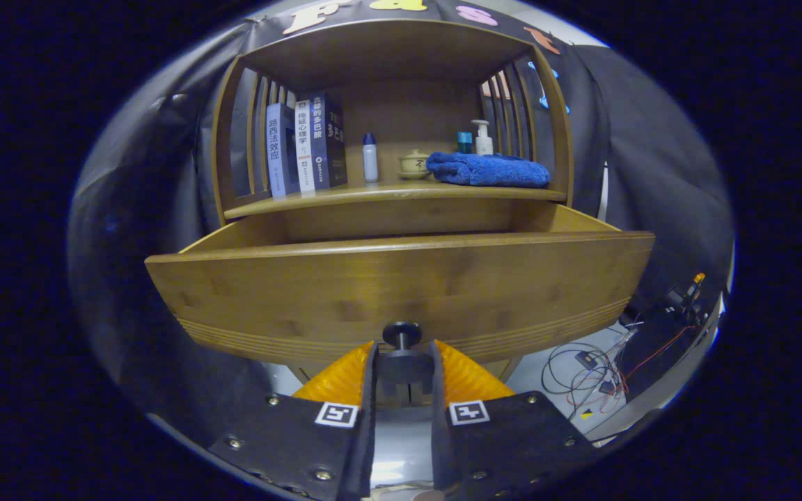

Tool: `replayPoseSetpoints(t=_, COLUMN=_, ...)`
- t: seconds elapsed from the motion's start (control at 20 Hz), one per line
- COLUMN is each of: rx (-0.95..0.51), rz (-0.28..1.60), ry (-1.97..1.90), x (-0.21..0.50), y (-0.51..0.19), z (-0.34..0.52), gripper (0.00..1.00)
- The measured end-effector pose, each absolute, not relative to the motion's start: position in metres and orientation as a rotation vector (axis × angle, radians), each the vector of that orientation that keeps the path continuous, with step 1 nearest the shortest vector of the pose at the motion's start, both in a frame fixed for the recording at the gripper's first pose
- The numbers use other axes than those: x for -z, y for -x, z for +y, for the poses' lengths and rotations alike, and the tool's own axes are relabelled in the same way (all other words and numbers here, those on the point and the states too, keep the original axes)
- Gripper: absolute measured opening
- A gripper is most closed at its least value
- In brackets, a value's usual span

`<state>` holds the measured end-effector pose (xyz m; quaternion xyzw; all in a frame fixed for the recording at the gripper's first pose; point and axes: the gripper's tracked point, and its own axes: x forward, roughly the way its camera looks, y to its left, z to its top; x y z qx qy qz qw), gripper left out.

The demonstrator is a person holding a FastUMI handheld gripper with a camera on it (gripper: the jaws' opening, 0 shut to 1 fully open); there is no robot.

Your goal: Pull open the drawer, take out the items inside it, and place them on the countertop above the cabinet.

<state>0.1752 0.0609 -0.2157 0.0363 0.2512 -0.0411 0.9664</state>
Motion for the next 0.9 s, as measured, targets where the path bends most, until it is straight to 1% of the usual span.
replayPoseSetpoints(t=0.2, rx=0.079, rz=0.491, ry=-0.072, x=0.208, y=-0.156, z=0.062, gripper=0.34)
replayPoseSetpoints(t=0.25, rx=0.082, rz=0.437, ry=-0.075, x=0.164, y=-0.126, z=0.064, gripper=0.34)
replayPoseSetpoints(t=0.3, rx=0.104, rz=0.375, ry=-0.096, x=0.18, y=-0.146, z=0.05, gripper=0.23)
replayPoseSetpoints(t=0.4, rx=0.16, rz=0.333, ry=-0.113, x=0.165, y=-0.139, z=0.029, gripper=0.02)
replayPoseSetpoints(t=0.55, rx=0.203, rz=0.341, ry=-0.068, x=0.151, y=-0.122, z=0.0, gripper=0.02)
replayPoseSetpoints(t=0.7, rx=0.217, rz=0.354, ry=-0.045, x=0.141, y=-0.13, z=-0.005, gripper=0.02)
replayPoseSetpoints(t=0.9, rx=0.208, rz=0.322, ry=-0.041, x=0.108, y=-0.157, z=0.006, gripper=0.02)
